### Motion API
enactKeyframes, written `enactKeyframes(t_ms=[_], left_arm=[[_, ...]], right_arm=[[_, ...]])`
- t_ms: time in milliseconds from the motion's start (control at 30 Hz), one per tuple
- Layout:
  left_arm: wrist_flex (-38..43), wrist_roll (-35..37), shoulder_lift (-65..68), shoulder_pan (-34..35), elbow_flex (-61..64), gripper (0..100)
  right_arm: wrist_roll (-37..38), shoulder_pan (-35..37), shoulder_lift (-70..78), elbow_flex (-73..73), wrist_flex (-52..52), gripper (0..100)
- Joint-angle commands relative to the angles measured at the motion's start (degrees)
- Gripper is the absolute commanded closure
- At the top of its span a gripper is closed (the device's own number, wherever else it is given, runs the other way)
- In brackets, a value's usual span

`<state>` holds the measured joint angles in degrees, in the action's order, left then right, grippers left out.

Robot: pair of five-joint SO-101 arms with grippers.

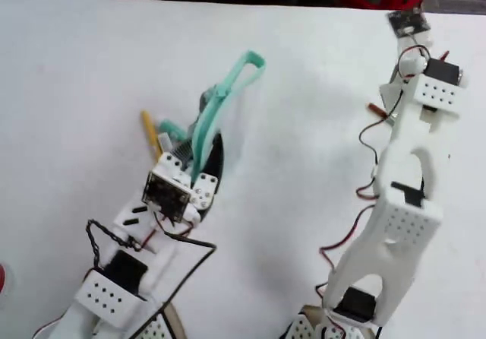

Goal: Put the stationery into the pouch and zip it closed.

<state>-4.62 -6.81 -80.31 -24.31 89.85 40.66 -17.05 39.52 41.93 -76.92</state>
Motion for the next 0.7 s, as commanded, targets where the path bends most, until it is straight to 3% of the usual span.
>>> enactKeyframes(t_ms=[0,267,400,667], left_arm=[[1.8,-0.3,-0.6,0.0,-0.4,98],[1.7,-0.3,-0.6,0.0,-0.4,98],[1.7,-0.3,-0.6,0.0,-0.4,98],[1.7,-0.3,-0.6,0.0,-0.3,98]], right_arm=[[13.1,-0.2,10.7,18.0,-10.0,80.1],[15.4,-1.1,28.9,46.3,-16.5,79.4],[19.2,-1.5,32.8,48.7,-16.6,79.4],[19.7,-2.1,37.8,48.4,-15.4,79.6]])
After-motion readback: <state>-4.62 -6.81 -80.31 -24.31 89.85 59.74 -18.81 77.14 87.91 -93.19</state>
